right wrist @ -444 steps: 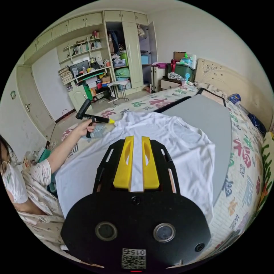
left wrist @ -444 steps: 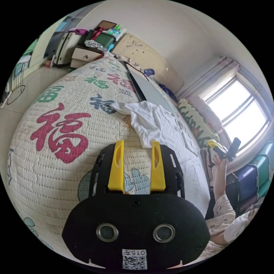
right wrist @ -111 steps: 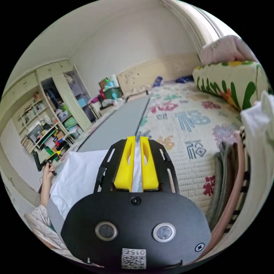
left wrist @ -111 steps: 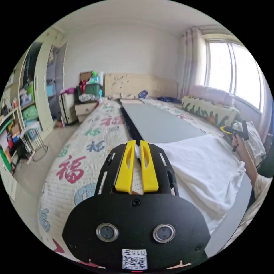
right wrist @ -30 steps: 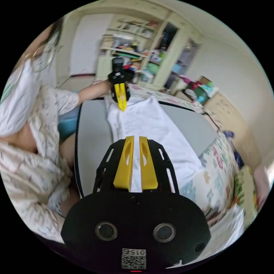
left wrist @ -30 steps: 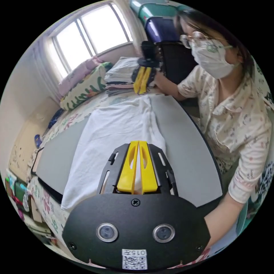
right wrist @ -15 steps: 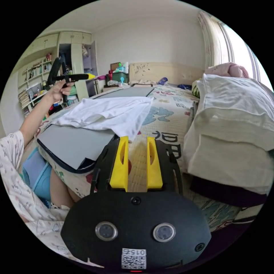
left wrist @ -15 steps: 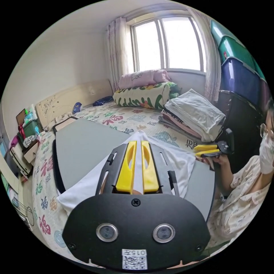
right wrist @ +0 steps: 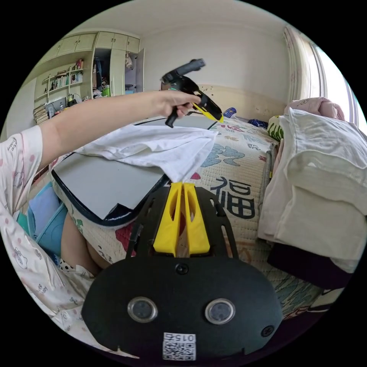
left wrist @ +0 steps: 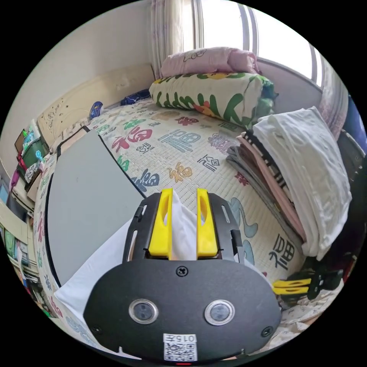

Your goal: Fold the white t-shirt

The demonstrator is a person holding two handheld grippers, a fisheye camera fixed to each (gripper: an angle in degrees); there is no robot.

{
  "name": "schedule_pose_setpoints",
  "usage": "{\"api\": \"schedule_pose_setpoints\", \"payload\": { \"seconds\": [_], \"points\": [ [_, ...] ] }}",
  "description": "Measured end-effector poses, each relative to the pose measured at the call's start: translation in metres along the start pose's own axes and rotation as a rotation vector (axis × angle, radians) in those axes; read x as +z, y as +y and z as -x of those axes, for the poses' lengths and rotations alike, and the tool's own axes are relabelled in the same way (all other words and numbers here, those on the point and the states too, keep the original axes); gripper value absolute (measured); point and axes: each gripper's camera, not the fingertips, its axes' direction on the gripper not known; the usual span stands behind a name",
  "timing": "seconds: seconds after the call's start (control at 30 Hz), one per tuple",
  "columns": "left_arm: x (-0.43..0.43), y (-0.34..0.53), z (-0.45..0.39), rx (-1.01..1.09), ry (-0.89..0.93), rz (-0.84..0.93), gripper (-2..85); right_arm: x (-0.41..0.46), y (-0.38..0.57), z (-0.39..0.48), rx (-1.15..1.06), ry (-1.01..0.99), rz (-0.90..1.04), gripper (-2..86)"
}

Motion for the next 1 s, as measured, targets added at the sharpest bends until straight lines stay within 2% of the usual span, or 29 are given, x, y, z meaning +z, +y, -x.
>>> {"api": "schedule_pose_setpoints", "payload": {
  "seconds": [0.13, 0.3, 0.43, 0.6, 0.7, 0.87, 1.0],
  "points": [
    [0.06, -0.034, -0.021, 0.022, -0.177, 0.129, 8.3, -0.011, 0.008, -0.008, -0.001, -0.006, -0.02, -0.9],
    [0.089, -0.052, -0.012, -0.026, -0.141, 0.195, 7.5, -0.026, 0.023, -0.019, -0.012, -0.049, -0.047, -1.0],
    [0.087, -0.056, -0.006, -0.026, -0.128, 0.19, 1.0, -0.041, 0.042, -0.032, 0.008, -0.073, -0.079, -1.0],
    [0.06, -0.058, -0.01, -0.025, -0.138, 0.081, 0.0, -0.065, 0.071, -0.05, 0.052, -0.094, -0.137, -1.0],
    [0.029, -0.064, -0.013, -0.043, -0.118, 0.0, -0.1, -0.101, 0.094, -0.061, 0.079, -0.037, -0.207, -1.0],
    [-0.046, -0.07, -0.015, -0.085, 0.081, -0.216, -0.2, -0.192, 0.127, -0.083, 0.146, 0.097, -0.369, -1.0],
    [-0.105, -0.058, 0.006, -0.118, 0.243, -0.356, -0.3, -0.259, 0.154, -0.086, 0.188, 0.012, -0.534, -1.0]
  ]
}}
